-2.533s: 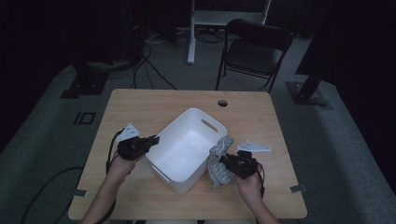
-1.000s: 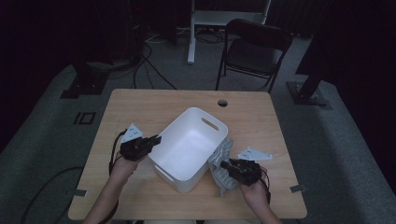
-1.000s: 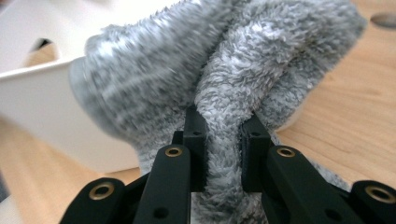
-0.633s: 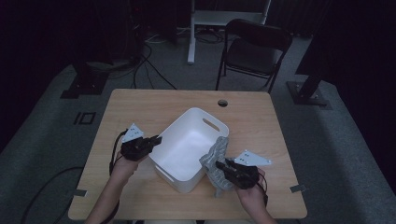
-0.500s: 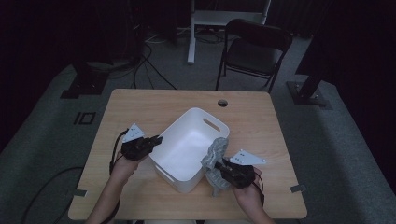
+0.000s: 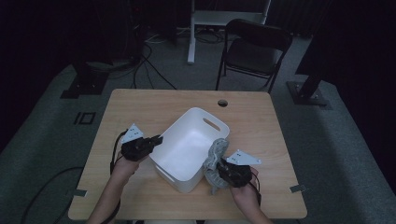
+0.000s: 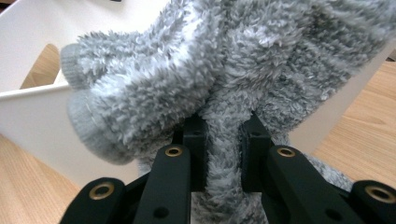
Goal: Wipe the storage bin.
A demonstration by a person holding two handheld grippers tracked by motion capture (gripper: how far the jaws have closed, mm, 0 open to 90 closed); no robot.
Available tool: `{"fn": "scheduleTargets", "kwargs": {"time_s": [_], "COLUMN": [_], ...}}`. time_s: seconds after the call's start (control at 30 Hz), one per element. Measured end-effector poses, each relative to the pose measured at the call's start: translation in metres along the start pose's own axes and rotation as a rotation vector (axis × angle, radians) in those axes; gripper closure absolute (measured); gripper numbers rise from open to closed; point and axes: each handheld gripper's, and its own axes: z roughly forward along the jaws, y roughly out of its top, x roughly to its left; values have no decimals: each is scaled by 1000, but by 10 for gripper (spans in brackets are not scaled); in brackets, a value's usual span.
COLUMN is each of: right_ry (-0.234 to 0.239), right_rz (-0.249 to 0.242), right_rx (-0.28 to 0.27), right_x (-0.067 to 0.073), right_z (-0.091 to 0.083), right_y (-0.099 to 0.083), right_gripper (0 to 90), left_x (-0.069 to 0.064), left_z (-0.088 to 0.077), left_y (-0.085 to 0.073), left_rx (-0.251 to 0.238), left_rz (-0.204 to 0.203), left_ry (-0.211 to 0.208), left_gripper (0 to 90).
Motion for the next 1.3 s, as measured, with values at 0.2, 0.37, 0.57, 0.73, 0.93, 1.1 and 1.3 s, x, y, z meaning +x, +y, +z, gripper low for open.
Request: {"fn": "scheduleTargets", "kwargs": {"time_s": [0.2, 0.37, 0.57, 0.73, 0.93, 1.1, 1.3], "right_ry": [-1, 11, 29, 41, 88, 74, 56], "right_rz": [24, 67, 97, 102, 87, 40, 25], "right_rx": [47, 93, 98, 87, 9, -16, -8], "right_x": [-3, -11, -17, -14, -1, 11, 13], "right_z": [9, 19, 22, 15, -7, -10, -3], "right_y": [-7, -12, -15, -13, 1, 7, 6], "right_gripper": [774, 773, 773, 772, 772, 772, 772], "left_x": [0, -1, 0, -2, -2, -1, 0], "left_z": [1, 2, 3, 4, 4, 4, 4], "left_y": [0, 1, 2, 2, 2, 2, 2], "left_rx": [0, 0, -2, -9, -9, -6, -8], "left_rz": [2, 3, -16, -20, -21, -25, -30], "left_ry": [2, 10, 41, 57, 57, 49, 33], "left_gripper": [838, 836, 837, 839, 839, 839, 838]}}
